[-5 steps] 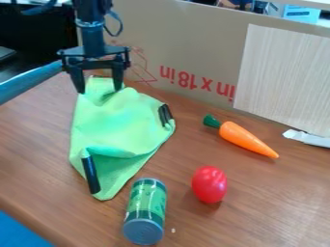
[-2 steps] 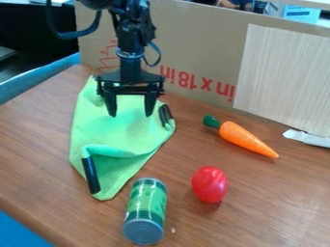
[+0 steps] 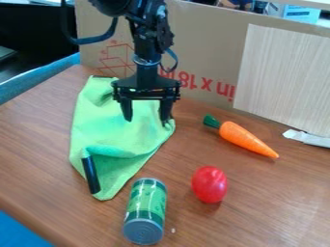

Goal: Unfold the cloth from left to right

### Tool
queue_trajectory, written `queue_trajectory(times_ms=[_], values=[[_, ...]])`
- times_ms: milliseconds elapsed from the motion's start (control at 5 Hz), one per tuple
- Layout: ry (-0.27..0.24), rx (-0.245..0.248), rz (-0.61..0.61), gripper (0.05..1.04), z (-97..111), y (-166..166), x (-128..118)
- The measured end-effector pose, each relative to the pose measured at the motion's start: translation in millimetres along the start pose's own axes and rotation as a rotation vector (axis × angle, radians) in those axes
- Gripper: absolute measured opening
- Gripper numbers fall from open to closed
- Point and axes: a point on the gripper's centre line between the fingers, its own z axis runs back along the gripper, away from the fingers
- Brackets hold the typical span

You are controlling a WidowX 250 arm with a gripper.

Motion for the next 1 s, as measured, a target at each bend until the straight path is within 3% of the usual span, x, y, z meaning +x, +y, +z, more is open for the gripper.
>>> queue_trajectory(times_ms=[200, 800, 1000], values=[[-0.010, -0.008, 0.022, 1.000, -11, -7, 0], [-0.035, -0.024, 0.071, 1.000, -19, -15, 7], [-0.021, -0.015, 0.074, 1.000, -23, -18, 6]])
